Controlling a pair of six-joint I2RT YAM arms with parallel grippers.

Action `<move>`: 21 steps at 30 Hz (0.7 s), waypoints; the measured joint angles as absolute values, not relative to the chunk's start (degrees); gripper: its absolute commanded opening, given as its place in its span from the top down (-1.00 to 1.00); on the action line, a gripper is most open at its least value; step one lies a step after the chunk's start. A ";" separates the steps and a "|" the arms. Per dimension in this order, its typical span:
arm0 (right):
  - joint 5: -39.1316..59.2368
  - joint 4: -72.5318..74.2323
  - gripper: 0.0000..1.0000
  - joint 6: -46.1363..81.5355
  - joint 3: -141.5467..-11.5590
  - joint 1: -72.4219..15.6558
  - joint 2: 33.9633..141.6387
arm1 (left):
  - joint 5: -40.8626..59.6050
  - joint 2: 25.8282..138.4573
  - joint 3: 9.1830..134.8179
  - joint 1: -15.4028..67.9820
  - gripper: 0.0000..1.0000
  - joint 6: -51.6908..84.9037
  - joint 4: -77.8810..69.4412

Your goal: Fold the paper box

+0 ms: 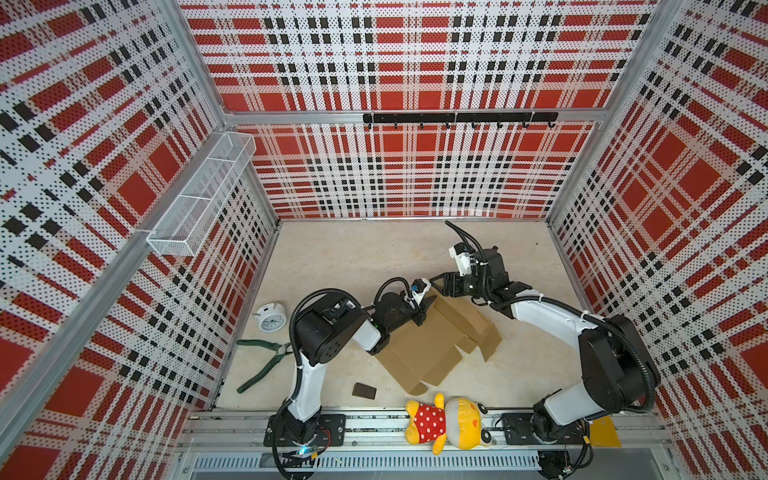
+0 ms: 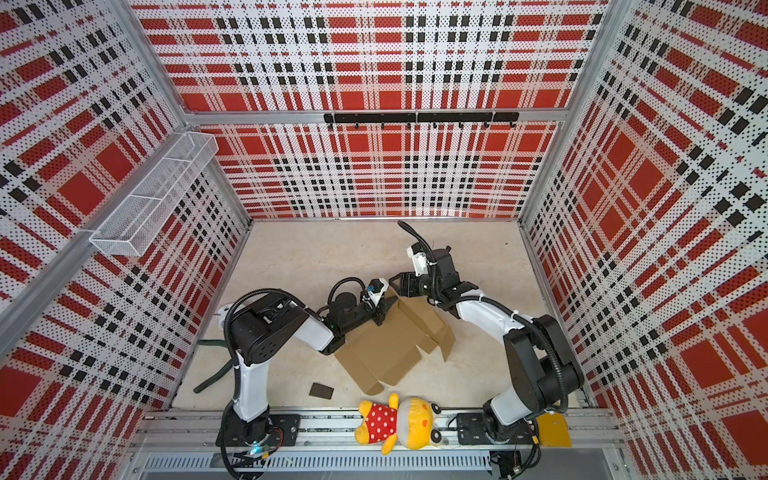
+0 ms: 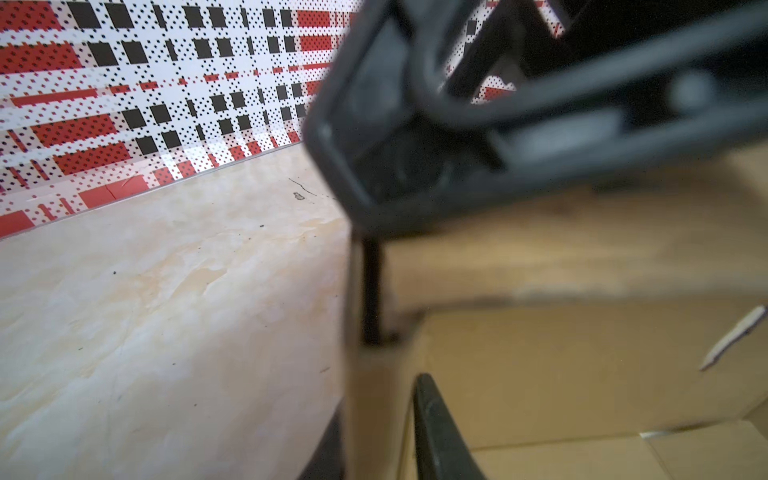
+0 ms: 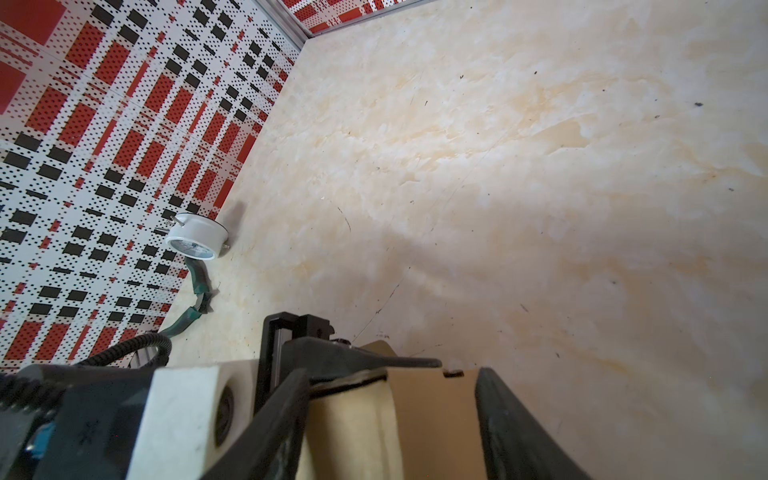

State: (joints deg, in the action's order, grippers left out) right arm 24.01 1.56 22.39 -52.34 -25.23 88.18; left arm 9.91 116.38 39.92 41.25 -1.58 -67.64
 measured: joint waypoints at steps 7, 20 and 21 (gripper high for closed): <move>23.92 2.76 -0.28 22.59 -50.72 -25.19 87.22 | 6.79 117.27 39.92 42.15 0.98 -1.48 -69.23; 23.94 6.79 -0.27 24.08 -47.99 -25.04 86.50 | 3.14 118.21 40.18 43.70 0.72 -1.26 -71.59; 23.90 6.79 -0.27 24.08 -47.88 -25.04 86.37 | 3.09 118.37 40.49 43.72 0.78 -1.17 -71.59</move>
